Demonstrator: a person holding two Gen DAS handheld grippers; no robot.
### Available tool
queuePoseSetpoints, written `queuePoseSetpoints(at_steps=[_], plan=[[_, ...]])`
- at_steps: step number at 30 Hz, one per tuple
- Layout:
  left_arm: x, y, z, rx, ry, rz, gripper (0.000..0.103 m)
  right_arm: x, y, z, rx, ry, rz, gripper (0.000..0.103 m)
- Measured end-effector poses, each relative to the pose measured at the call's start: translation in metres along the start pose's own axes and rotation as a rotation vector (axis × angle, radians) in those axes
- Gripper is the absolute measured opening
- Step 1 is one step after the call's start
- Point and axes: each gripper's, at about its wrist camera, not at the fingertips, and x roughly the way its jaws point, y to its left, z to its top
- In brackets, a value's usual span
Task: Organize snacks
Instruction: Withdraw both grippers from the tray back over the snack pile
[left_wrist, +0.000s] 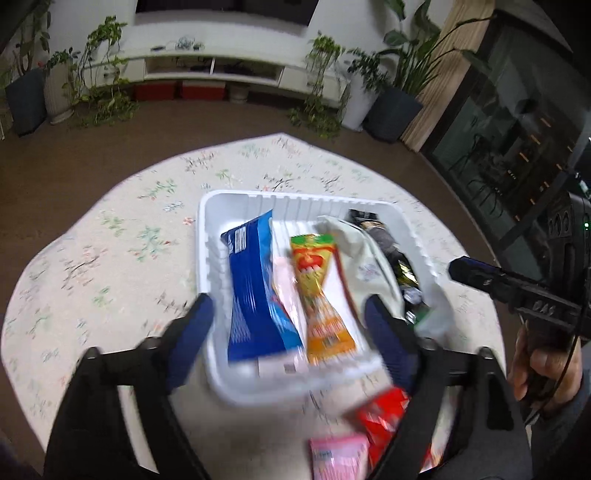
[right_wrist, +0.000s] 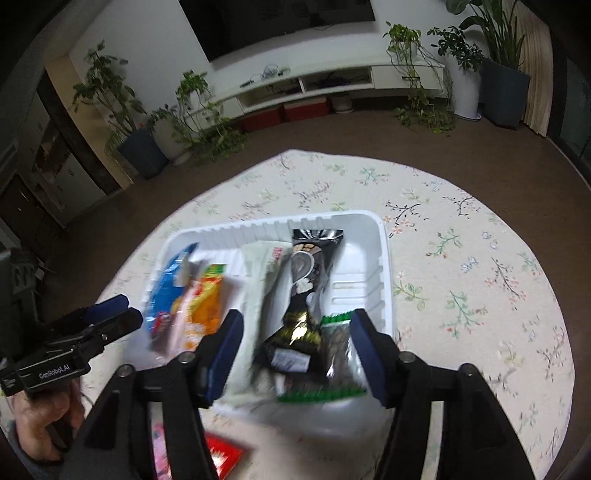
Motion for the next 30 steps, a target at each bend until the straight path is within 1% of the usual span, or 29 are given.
queuePoseSetpoints(at_steps=[2, 4, 6, 8, 10, 13, 17, 20, 22, 24, 27, 30], plan=[[-0.022, -0.002, -0.016, -0.009, -0.009, -0.018, 0.093, -0.025, 0.0, -0.013, 0.012, -0.034, 0.035, 0.081], [-0.043, -0.005, -0.037, -0.016, -0.014, -0.037, 0.095, -0.051, -0.003, -0.034, 0.041, -0.064, 0.076, 0.086], [-0.064, -0.007, -0.059, -0.014, -0.027, -0.033, 0.097, -0.068, -0.004, -0.055, 0.06, -0.068, 0.095, 0.087], [-0.081, -0.007, -0.081, -0.03, -0.035, -0.011, 0.097, -0.081, -0.004, -0.072, 0.066, -0.077, 0.1, 0.087], [-0.096, -0.006, -0.108, -0.07, -0.037, -0.001, 0.097, -0.095, -0.004, -0.09, 0.07, -0.094, 0.099, 0.087], [-0.11, -0.006, -0.139, -0.119, -0.025, 0.006, 0.098, -0.11, -0.004, -0.119, 0.089, -0.107, 0.099, 0.088], [-0.116, -0.013, -0.173, -0.137, 0.011, 0.013, 0.098, -0.119, 0.002, -0.142, 0.074, -0.1, 0.091, 0.088], [-0.115, -0.022, -0.189, -0.136, 0.027, 0.035, 0.098, -0.127, 0.006, -0.161, 0.069, -0.108, 0.097, 0.088], [-0.109, -0.026, -0.198, -0.143, 0.053, 0.063, 0.098, -0.131, 0.008, -0.173, 0.079, -0.114, 0.102, 0.089], [-0.102, -0.032, -0.206, -0.147, 0.075, 0.071, 0.098, -0.134, 0.007, -0.182, 0.087, -0.114, 0.115, 0.089], [-0.094, -0.042, -0.215, -0.112, 0.091, 0.126, 0.098, -0.135, 0.005, -0.195, 0.103, -0.105, 0.129, 0.089], [-0.086, -0.049, -0.221, -0.084, 0.116, 0.179, 0.098, -0.138, 0.004, -0.203, 0.107, -0.105, 0.123, 0.089]])
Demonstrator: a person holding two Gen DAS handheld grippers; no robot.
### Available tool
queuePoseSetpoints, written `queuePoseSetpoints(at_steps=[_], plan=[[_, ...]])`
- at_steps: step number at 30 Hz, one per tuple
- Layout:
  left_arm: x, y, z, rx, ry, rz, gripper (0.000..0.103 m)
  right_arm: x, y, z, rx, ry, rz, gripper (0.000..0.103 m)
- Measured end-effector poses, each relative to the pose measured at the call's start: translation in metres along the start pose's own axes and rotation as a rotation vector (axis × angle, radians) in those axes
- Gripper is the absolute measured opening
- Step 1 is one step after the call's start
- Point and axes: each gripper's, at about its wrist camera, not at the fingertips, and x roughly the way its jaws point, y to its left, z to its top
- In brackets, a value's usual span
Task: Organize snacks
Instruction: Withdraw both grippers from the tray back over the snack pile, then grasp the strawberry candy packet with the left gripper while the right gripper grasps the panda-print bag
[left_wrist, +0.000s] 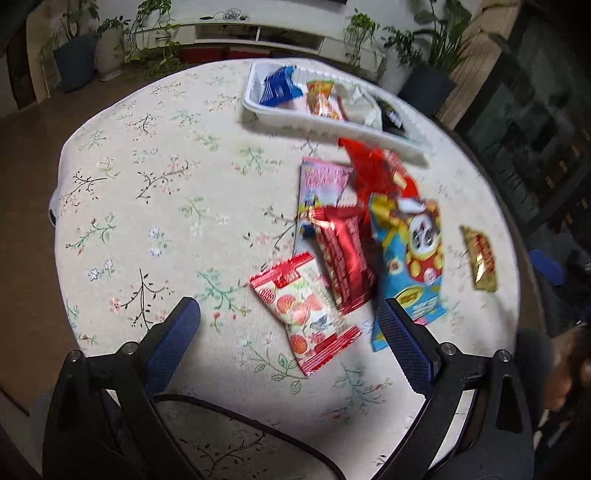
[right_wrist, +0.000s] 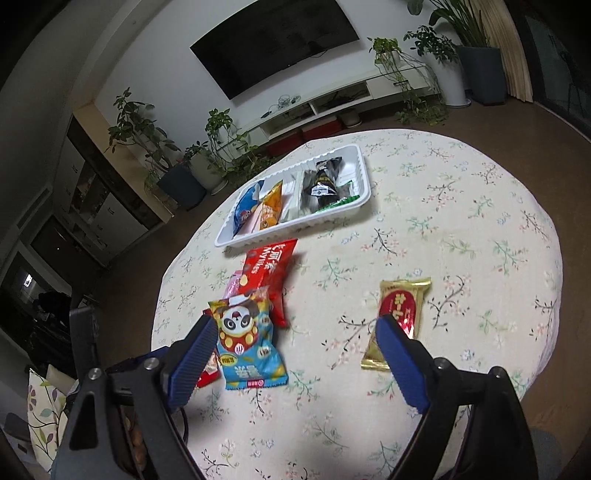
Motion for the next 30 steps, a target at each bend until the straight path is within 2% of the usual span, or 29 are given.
queuePoseSetpoints(at_steps=[7, 13, 17, 21, 23, 24, 30], plan=[[0.018, -0.004, -0.004, 0.031, 0.035, 0.079, 0.096, -0.005, -0.004, -0.005, 0.008, -0.009, 0.01, 0.089], [0.015, 0.005, -0.004, 0.051, 0.032, 0.117, 0.096, -0.005, -0.004, -0.011, -0.008, 0.001, -0.002, 0.089], [0.01, 0.012, -0.003, 0.045, 0.018, 0.115, 0.096, -0.003, -0.003, -0.014, -0.006, 0.008, 0.001, 0.089], [0.014, 0.003, 0.005, 0.077, 0.013, 0.113, 0.096, 0.0, 0.003, -0.017, -0.021, 0.017, 0.001, 0.089], [0.02, -0.002, 0.008, 0.101, 0.022, 0.123, 0.087, 0.002, 0.008, -0.019, -0.035, 0.025, 0.0, 0.089], [0.023, -0.001, 0.009, 0.098, 0.036, 0.113, 0.071, 0.002, 0.01, -0.02, -0.038, 0.027, 0.0, 0.089], [0.026, -0.004, 0.01, 0.134, 0.021, 0.138, 0.055, 0.004, 0.019, -0.023, -0.064, 0.033, -0.002, 0.089]])
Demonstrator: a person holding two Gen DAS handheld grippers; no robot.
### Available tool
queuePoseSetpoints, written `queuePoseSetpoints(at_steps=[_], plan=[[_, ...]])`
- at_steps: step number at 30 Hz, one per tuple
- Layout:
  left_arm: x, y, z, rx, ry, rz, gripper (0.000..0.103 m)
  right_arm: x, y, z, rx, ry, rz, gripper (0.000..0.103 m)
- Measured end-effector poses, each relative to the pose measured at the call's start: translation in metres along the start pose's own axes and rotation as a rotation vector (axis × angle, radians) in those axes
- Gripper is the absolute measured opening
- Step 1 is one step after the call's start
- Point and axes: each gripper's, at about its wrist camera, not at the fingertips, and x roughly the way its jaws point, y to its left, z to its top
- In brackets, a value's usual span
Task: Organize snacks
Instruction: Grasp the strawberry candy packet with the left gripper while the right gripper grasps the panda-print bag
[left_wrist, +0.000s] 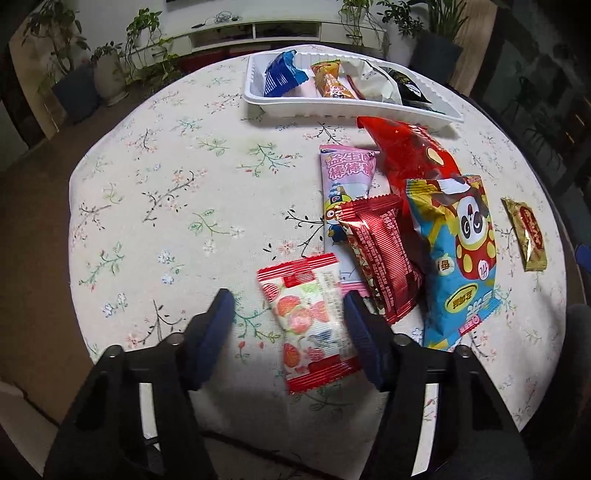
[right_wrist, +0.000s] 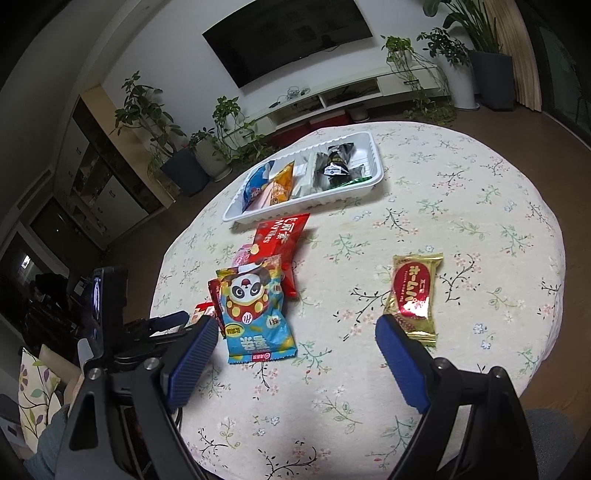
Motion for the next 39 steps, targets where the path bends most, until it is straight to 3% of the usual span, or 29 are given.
queuePoseSetpoints(at_steps=[2, 3, 9, 23, 33, 37, 39], plan=[[-0.001, -0.002, 0.0, 0.015, -0.005, -0.008, 0.047, 0.002, 0.004, -0.001, -0.009, 0.005, 0.001, 0.089], [-0.001, -0.002, 0.0, 0.024, -0.009, -0.013, 0.038, 0.003, 0.005, -0.002, -0.011, 0.011, 0.0, 0.089], [-0.004, -0.004, -0.003, 0.047, -0.019, -0.032, 0.031, 0.012, 0.018, -0.005, -0.039, 0.04, 0.002, 0.089], [-0.023, 0.022, -0.022, -0.08, -0.08, -0.19, 0.03, 0.064, 0.058, -0.003, -0.135, 0.116, -0.042, 0.089], [-0.028, 0.03, -0.028, -0.113, -0.099, -0.239, 0.03, 0.119, 0.07, -0.005, -0.241, 0.184, -0.156, 0.088], [-0.029, 0.033, -0.03, -0.123, -0.102, -0.251, 0.03, 0.127, 0.068, -0.013, -0.258, 0.206, -0.16, 0.074], [-0.029, 0.034, -0.031, -0.124, -0.102, -0.255, 0.03, 0.125, 0.067, -0.014, -0.258, 0.194, -0.157, 0.071]])
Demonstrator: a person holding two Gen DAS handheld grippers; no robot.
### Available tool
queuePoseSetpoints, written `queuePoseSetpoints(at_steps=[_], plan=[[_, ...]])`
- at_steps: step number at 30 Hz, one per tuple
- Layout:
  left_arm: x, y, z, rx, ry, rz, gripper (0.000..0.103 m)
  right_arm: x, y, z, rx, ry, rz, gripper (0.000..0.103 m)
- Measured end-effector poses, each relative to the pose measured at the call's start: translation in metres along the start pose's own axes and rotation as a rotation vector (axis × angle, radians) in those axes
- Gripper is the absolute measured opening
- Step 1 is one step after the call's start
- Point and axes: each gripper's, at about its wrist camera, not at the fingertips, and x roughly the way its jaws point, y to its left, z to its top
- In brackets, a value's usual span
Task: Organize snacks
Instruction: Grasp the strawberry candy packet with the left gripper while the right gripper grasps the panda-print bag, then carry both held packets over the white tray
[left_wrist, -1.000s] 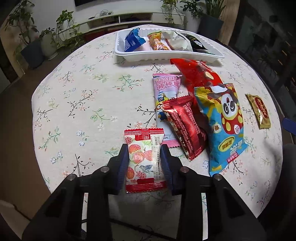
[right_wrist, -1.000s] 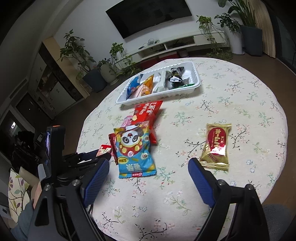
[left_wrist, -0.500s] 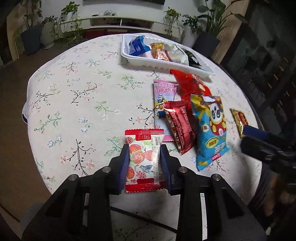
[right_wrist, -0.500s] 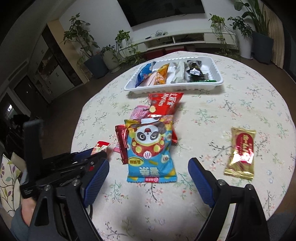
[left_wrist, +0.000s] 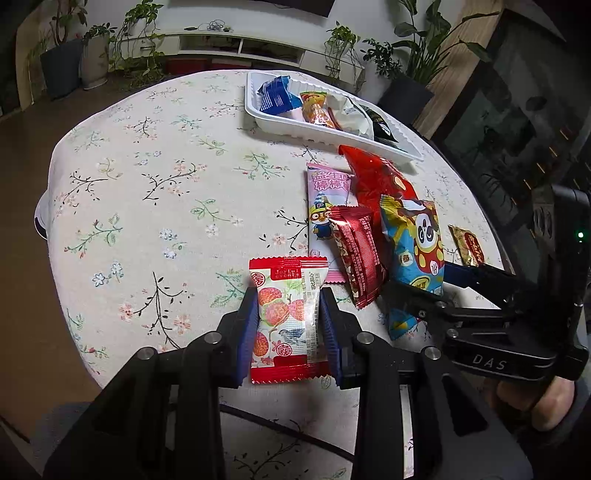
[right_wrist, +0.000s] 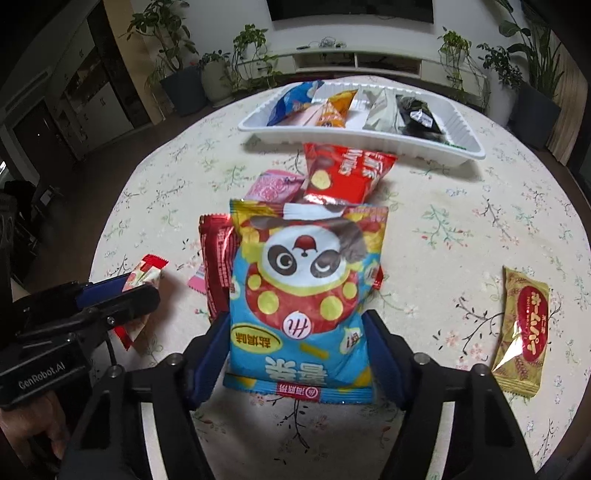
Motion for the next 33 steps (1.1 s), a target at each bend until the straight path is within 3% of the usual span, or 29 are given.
queuePoseSetpoints(at_steps=[8, 21, 33], plan=[[-0.001, -0.002, 0.0, -0.005, 0.0, -0.011, 0.03, -0.007, -0.014, -0.001, 0.053, -0.011, 0.046, 0.053], [-0.009, -0.002, 0.004, -0.035, -0.018, -0.054, 0.03, -0.048, -0.036, -0.012, 0.178, -0.057, 0.149, 0.051], [-0.018, 0.016, 0.025, -0.105, -0.048, -0.108, 0.03, -0.083, -0.104, 0.001, 0.326, -0.135, 0.159, 0.051]])
